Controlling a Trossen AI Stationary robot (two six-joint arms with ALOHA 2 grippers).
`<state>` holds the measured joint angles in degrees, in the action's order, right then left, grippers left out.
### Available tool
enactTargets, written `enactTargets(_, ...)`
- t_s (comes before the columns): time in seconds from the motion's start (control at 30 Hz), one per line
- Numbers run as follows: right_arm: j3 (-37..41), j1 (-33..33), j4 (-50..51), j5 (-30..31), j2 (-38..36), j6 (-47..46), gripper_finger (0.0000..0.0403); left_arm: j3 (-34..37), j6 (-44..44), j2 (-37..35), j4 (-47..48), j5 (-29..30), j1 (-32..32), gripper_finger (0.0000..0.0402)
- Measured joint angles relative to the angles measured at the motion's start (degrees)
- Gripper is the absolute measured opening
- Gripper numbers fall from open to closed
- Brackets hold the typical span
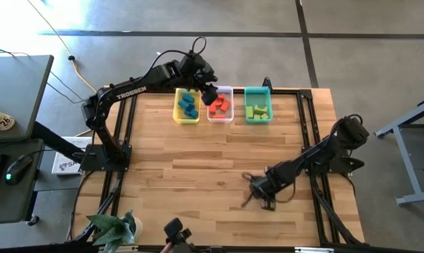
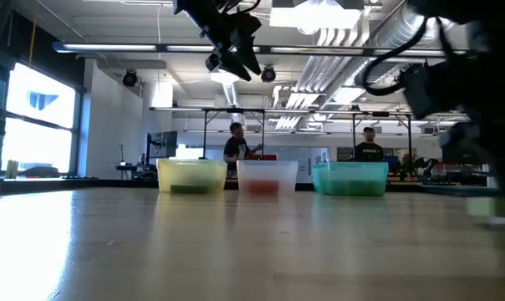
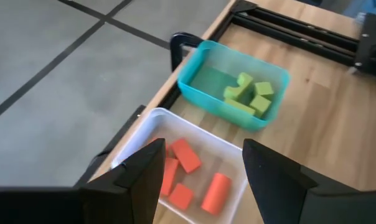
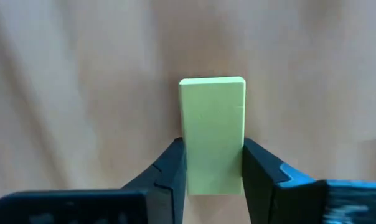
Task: Sort & place blocks by color
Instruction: Put the green block into the green bin
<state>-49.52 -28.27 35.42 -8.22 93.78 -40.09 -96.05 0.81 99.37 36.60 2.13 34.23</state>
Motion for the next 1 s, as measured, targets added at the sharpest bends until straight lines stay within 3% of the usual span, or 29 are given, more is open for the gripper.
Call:
enactTargets(0.3, -0.1, 10.7, -1.3, 4.8, -4.2, -0.5, 0.0090, 0.0, -3.3, 0.0, 0.0, -1.0, 3.6, 0.0203)
enactTargets(0.57, -0.2, 21.4, -4.9, 7.9, -7.5, -0.4, 0.0090, 0.0, -4.7, 0.0, -0.1, -7.2, 6.6, 0.0203)
enactTargets(1.0, -0.2, 34.5, -12.7, 14.9, -12.5, 0.7, 0.0090, 0.0, -8.3, 0.0, -0.1, -7.5, 7.8, 0.0203)
